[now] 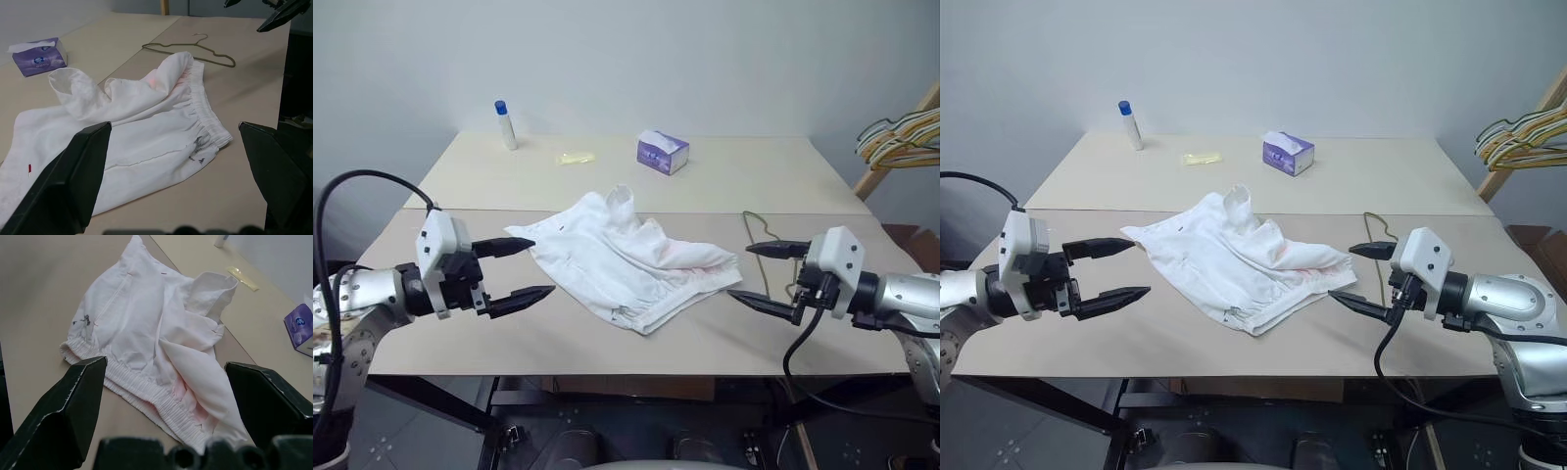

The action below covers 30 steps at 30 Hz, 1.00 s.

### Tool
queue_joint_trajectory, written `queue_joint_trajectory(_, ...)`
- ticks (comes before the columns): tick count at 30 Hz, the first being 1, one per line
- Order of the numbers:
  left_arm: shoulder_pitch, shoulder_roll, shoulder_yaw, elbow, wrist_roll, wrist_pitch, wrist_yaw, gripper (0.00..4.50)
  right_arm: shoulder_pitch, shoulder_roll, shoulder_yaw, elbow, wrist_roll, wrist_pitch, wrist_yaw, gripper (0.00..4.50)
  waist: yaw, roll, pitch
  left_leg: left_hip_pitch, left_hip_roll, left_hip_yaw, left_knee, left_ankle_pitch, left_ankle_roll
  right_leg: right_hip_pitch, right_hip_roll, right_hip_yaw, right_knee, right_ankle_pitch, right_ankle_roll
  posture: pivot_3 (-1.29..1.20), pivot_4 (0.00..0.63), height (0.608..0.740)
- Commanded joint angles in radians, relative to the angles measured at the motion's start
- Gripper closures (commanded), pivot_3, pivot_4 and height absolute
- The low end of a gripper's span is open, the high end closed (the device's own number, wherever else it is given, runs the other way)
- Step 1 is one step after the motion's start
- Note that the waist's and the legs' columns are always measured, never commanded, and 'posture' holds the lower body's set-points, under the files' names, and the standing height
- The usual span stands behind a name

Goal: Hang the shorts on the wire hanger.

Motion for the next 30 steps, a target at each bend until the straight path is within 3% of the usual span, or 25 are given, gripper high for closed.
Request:
queue_joint_trajectory(1, -0.018, -0.005, 0.023, -0.014, 0.0, -0.026, 0.003, 0.0, -0.011, 0.0, -0.014, -0.017, 0.004, -0.026, -0.003, 0.02, 0.0, 0.0, 0.0, 0.0, 0.0, 0.0, 0.0, 0.0, 0.0, 0.0, 0.0, 0.0, 0.0, 0.0, 0.0, 0.16, 0.002, 0.74)
queue_joint_trajectory(11, -0.023, 0.001, 0.015, -0.023, -0.015, -0.025, -0.014, 0.0, -0.003, 0.016, 0.025, -0.091, -0.017, -0.007, -0.048, 0.02, -0.001, 0.0, 0.0, 0.0, 0.0, 0.0, 0.0, 0.0, 0.0, 0.0, 0.0, 0.0, 0.0, 0.0, 0.0, 0.16, 0.009, 0.74)
queue_joint_trajectory(17, -0.054, -0.016, -0.017, -0.02, -0.011, -0.027, -0.001, 0.0, -0.078, 0.005, 0.311, -0.086, -0.233, 0.013, -0.07, 0.02, -0.006, 0.0, 0.0, 0.0, 0.0, 0.0, 0.0, 0.0, 0.0, 0.0, 0.0, -0.001, 0.0, -0.003, -0.004, 0.13, 0.013, 0.74)
queue_joint_trajectory(25, -0.08, -0.03, -0.054, -0.005, 0.0, -0.031, 0.001, 0.0, -0.275, 0.203, 0.6, -0.049, -0.345, 0.218, -0.134, 0.02, -0.011, 0.002, 0.003, 0.0, 0.0, -0.001, 0.0, 0.0, 0.0, -0.001, 0.0, -0.001, 0.001, -0.003, -0.004, 0.12, 0.021, 0.74)
queue_joint_trajectory(30, -0.095, -0.031, -0.062, -0.001, 0.004, -0.033, 0.0, 0.0, -0.352, 0.267, 0.753, 0.013, -0.454, 0.341, -0.168, 0.02, -0.009, 0.002, 0.004, -0.001, 0.0, -0.001, 0.0, 0.0, 0.0, -0.001, 0.0, -0.004, 0.001, -0.003, -0.004, 0.12, 0.017, 0.74)
